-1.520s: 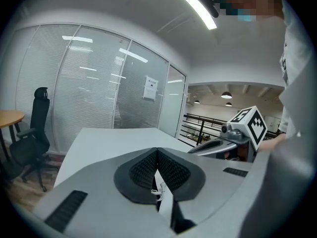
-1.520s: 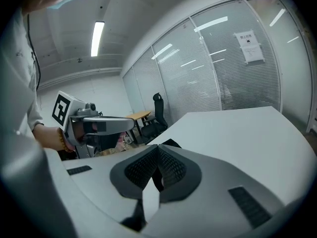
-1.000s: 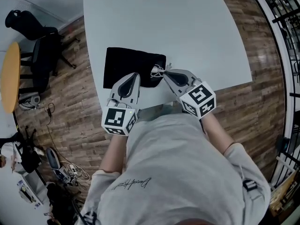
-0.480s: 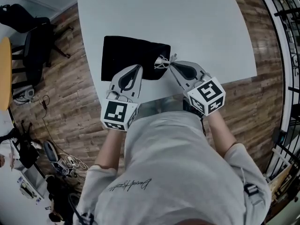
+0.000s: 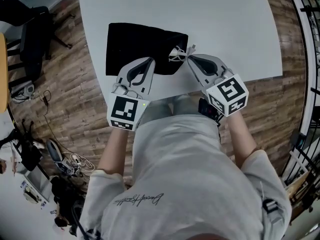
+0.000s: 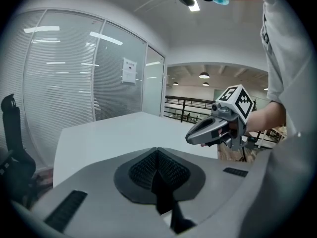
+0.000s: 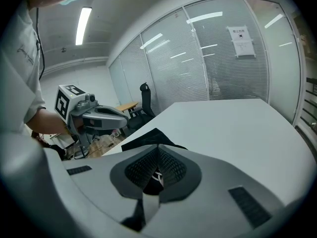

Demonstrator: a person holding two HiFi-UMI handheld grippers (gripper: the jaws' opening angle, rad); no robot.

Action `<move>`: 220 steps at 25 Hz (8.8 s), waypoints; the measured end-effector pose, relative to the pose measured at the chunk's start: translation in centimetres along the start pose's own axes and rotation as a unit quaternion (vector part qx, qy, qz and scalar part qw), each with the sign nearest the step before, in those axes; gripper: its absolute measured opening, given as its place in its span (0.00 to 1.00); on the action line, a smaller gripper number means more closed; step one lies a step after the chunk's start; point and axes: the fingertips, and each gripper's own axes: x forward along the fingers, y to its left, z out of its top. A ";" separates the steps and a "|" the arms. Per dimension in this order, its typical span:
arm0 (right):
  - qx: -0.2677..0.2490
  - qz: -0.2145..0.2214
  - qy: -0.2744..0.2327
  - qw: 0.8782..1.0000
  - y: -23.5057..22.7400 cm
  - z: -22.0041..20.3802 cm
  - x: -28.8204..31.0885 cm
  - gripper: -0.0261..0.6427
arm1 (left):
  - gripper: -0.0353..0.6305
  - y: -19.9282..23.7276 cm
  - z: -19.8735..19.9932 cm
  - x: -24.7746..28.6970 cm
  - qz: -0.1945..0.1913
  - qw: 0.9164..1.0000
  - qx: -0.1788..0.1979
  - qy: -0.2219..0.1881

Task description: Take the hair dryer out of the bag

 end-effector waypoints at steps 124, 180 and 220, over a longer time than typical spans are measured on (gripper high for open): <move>-0.191 0.214 0.312 0.906 3.5 -10.0 15.4 0.52 | 0.09 2.6 -8.4 4.4 -0.127 0.951 0.149 0.238; -0.166 0.171 0.246 0.940 0.3 -7.2 9.2 0.42 | 0.09 4.8 -8.7 4.7 -0.080 0.954 0.161 0.239; -0.054 0.087 0.217 0.971 -6.0 -10.1 2.4 0.42 | 0.09 6.5 -11.6 6.2 -0.051 0.953 0.151 0.258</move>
